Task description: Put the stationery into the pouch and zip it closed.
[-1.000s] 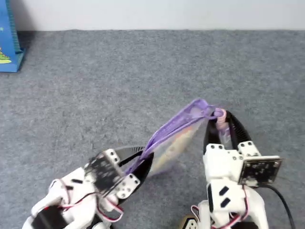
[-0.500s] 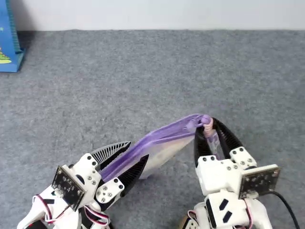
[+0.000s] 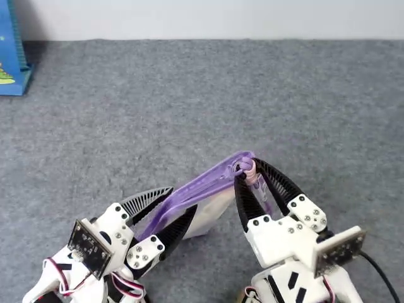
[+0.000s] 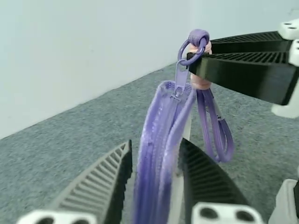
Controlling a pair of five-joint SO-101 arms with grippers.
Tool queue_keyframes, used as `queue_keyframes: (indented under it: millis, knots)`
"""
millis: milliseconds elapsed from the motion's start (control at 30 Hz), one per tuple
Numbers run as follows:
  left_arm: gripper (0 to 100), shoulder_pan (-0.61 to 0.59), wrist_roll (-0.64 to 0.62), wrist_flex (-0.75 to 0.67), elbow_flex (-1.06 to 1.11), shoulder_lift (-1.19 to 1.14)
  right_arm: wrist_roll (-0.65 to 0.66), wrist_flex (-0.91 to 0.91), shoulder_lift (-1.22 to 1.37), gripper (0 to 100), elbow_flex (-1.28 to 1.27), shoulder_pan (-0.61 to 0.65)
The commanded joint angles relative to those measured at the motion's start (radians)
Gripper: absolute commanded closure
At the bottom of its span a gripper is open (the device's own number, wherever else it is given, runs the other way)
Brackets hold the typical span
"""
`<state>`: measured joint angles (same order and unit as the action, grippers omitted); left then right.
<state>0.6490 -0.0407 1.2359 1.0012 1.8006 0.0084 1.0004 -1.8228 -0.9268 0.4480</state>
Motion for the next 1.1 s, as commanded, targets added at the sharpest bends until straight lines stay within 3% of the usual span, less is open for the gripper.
queue_keyframes:
  millis: [0, 300, 567, 733, 833, 967, 1067]
  knots:
    - [84, -0.008, -0.006, -0.031, -0.051, 0.006, -0.002, -0.025, 0.005, 99.1, 0.054, 0.01]
    - [85, -0.008, -0.006, -0.011, -0.137, 0.008, -0.002, -0.002, 0.005, 99.1, 0.051, 0.005]
    - [98, -0.003, 0.011, -0.003, -0.128, 0.008, -0.003, 0.005, 0.005, 99.1, 0.051, 0.007]
    - [98, -0.002, 0.044, -0.005, -0.09, 0.008, -0.006, 0.005, 0.005, 99.1, 0.052, 0.007]
    - [96, -0.002, 0.048, -0.003, -0.077, 0.008, -0.008, 0.005, 0.005, 99.1, 0.052, 0.007]
    - [81, -0.002, 0.041, 0.025, -0.077, 0.006, -0.008, 0.004, 0.005, 99.1, 0.052, 0.008]
    - [80, -0.008, 0.023, 0.032, -0.076, 0.005, -0.009, 0.004, 0.005, 99.1, 0.052, 0.008]
